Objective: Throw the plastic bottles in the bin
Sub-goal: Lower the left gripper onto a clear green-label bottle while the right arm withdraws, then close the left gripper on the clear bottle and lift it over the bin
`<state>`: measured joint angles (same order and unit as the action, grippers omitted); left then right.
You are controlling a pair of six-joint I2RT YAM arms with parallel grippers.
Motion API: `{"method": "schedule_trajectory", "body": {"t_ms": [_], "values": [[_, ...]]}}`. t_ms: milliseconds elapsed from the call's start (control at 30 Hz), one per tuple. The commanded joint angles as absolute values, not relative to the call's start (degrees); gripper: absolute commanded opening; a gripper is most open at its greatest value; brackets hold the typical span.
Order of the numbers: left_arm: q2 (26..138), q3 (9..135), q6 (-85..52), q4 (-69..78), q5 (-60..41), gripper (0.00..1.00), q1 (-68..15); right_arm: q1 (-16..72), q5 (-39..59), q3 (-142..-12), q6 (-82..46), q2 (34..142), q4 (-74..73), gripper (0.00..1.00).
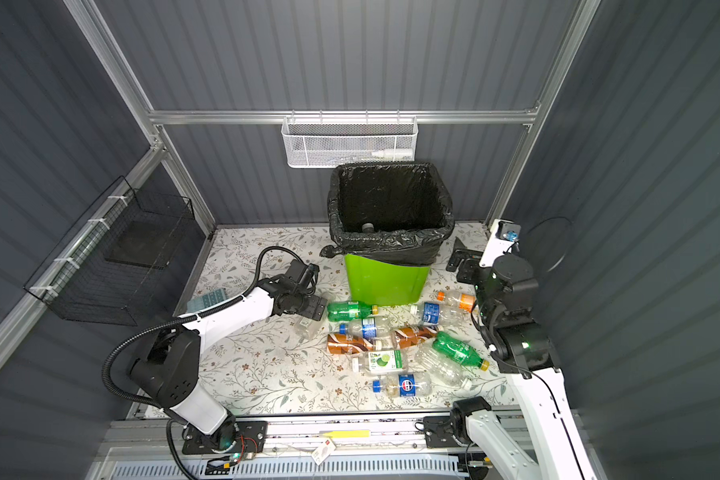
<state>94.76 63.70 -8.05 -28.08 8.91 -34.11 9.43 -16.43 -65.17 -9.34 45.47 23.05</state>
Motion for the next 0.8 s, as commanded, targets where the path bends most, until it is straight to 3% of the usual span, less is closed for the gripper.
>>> {"method": "schedule_trajectory", "body": {"t_ms": [0,200,500,767], "values": [[95.23,64.48,-7.46,-31.57,7.79,0.93,-34.28,7.57,-13.97,-63.53,-11.89,45.44,25.77,0.99],[100.37,67.49,-10.78,-36.99,14.71,0.85,-34.19,3.86,-10.4,-61.1,-14.1,44.52,24.92,0.99],[101.83,66.79,-12.61,-34.91,12.56,0.74,-33.44,1.8,-8.39,-60.04,-14.76,44.1,24.96,0.99],[97.74,66.21,-16.05,-32.08,11.25,0.51,-31.39,1.06,-7.63,-59.02,-15.43,43.57,24.26,0.99]]}}
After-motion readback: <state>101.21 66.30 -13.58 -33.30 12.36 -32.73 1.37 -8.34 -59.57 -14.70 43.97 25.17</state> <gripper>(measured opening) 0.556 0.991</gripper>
